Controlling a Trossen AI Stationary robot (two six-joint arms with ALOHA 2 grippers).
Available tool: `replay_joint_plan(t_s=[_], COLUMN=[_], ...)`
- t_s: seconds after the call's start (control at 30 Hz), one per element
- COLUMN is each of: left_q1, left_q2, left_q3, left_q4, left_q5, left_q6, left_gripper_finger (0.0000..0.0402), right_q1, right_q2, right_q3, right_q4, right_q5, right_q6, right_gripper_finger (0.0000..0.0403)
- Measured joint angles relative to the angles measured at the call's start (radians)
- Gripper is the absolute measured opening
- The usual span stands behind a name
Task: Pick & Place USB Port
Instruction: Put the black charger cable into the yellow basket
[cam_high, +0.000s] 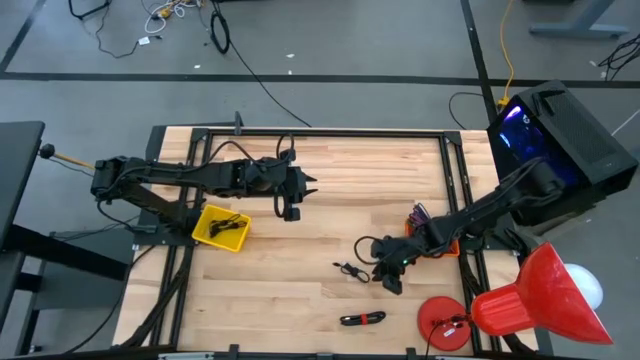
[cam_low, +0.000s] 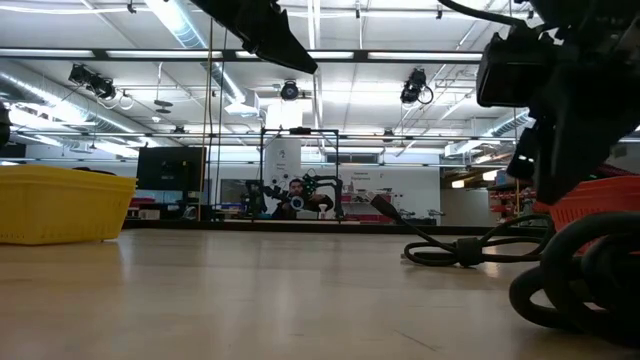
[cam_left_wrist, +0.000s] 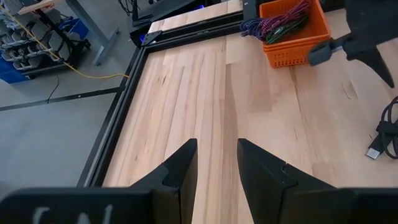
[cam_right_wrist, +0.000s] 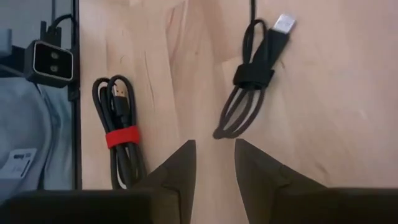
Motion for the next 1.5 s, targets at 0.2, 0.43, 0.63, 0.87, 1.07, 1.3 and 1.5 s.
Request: replay_joint_plan(t_s=[0.2,0.43,0.63,0.87,1.07,1.3,1.5], left_q1=[0.000,0.000,0.000,0.000,-0.001,0.000,-0.001], left_q2=[0.000,0.000,0.000,0.000,0.000,0.000,0.000], left_q3=[0.000,0.000,0.000,0.000,0.000,0.000,0.000], left_q4=[0.000,0.000,0.000,0.000,0.000,0.000,0.000], left_q5=[0.000,0.000,0.000,0.000,0.046,0.047,0.060], left_q6=[0.000,0.000,0.000,0.001,0.000,0.000,0.000], left_gripper_finger=[0.0119,0.0119,0.0119,0.0119,0.0119,0.0119,0.0119], right_q1=[0.009,0.009,0.009,0.009,0.007,-0.025,-0.035], right_q2=[0.031,0.035,0.035,0.036,0.082,0.092,0.092], right_q3=[0.000,0.000,0.000,0.000,0.000,0.000,0.000], right_q4=[0.044,0.049,0.036,0.011,0.016,0.061,0.077], right_q5=[-0.001,0.044,0.045,0.061,0.050,-0.005,0.018], right_q6=[0.021,0.026,0.037,0.044,0.040,0.032,0.051], right_gripper_finger=[0.0112,0.0112,0.0112,0.0112,0.0113,0.0140,0.0153])
